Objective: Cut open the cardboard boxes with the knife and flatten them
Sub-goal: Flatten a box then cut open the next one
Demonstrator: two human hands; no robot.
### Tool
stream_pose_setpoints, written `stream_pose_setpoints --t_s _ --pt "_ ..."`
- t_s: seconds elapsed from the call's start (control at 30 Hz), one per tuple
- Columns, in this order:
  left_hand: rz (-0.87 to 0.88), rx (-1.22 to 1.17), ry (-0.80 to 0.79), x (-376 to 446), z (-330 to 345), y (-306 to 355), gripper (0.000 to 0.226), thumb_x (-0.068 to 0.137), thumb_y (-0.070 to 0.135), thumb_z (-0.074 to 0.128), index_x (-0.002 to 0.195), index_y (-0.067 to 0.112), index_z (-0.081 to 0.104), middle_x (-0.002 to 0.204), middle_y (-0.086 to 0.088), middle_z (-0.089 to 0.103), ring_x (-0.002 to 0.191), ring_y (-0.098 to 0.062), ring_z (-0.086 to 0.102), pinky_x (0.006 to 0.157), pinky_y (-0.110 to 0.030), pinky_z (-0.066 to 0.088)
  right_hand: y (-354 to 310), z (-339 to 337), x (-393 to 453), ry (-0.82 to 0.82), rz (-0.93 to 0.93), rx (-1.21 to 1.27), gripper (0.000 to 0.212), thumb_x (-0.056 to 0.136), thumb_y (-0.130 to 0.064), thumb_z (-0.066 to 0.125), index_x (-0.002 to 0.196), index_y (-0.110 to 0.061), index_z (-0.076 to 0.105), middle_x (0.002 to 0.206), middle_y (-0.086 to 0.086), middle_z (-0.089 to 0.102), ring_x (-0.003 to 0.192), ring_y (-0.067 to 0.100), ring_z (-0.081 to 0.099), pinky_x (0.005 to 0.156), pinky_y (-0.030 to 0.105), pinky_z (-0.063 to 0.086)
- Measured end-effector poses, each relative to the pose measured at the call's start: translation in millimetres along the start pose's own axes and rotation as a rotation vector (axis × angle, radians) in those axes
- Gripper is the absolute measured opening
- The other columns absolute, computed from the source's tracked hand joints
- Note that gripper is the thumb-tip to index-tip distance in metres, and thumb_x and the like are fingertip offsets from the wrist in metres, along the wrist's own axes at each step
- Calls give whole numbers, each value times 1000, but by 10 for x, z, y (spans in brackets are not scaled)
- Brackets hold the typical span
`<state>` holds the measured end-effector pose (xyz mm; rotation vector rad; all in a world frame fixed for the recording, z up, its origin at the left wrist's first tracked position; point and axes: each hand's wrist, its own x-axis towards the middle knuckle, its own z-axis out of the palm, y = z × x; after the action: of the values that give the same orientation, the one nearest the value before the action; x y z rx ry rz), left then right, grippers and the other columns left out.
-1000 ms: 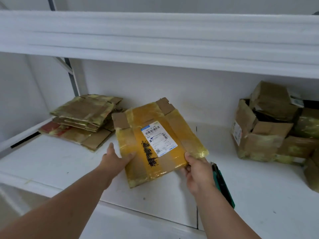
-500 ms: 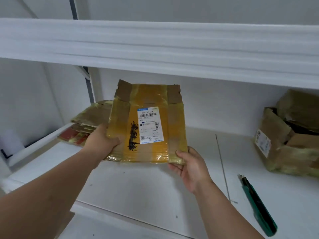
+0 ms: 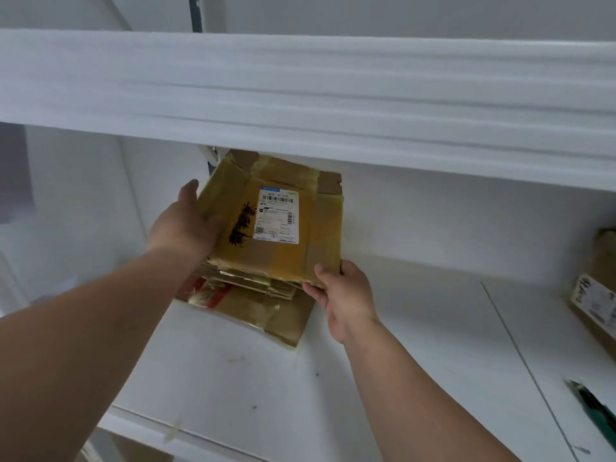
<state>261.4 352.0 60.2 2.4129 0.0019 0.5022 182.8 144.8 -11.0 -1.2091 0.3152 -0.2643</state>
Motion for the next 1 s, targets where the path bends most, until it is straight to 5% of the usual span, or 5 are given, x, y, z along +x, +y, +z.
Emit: stream_pose_setpoints --t_s 0.23,0.37,0.47,0.6,1.0 --pt "222 526 -251 205 269 -368 73 89 65 41 151 33 21 158 -4 24 145 -29 18 117 -48 18 92 387 117 15 -15 -74 40 94 -6 63 119 -31 44 110 -9 58 98 16 64 79 31 60" --pt "261 616 -631 129 557 -583 77 88 78 15 154 41 5 163 8 12 149 -25 14 118 -53 16 156 466 168 46 -108 -800 31 96 -28 60 125 -31 47 132 2 55 116 27 60 97 40 52" --pt "264 617 -649 149 600 -654 86 82 83 13 155 39 -2 164 10 2 151 -21 2 119 -55 10 252 383 201 132 -297 -1370 77 92 -46 57 152 -34 11 151 8 24 138 30 33 112 46 35" --pt "334 685 -680 211 551 -668 104 74 89 33 154 38 -9 163 11 -6 151 -20 -3 118 -56 4 330 397 249 -179 -455 -1652 73 93 -65 38 156 -36 14 165 0 0 152 24 -2 123 47 -2" --pt "392 769 -646 212 654 -685 81 90 71 39 154 39 3 163 12 10 150 -17 10 118 -59 7 409 392 341 -291 -388 -1821 62 99 -51 42 153 -24 28 163 -5 23 150 19 17 118 56 -8"
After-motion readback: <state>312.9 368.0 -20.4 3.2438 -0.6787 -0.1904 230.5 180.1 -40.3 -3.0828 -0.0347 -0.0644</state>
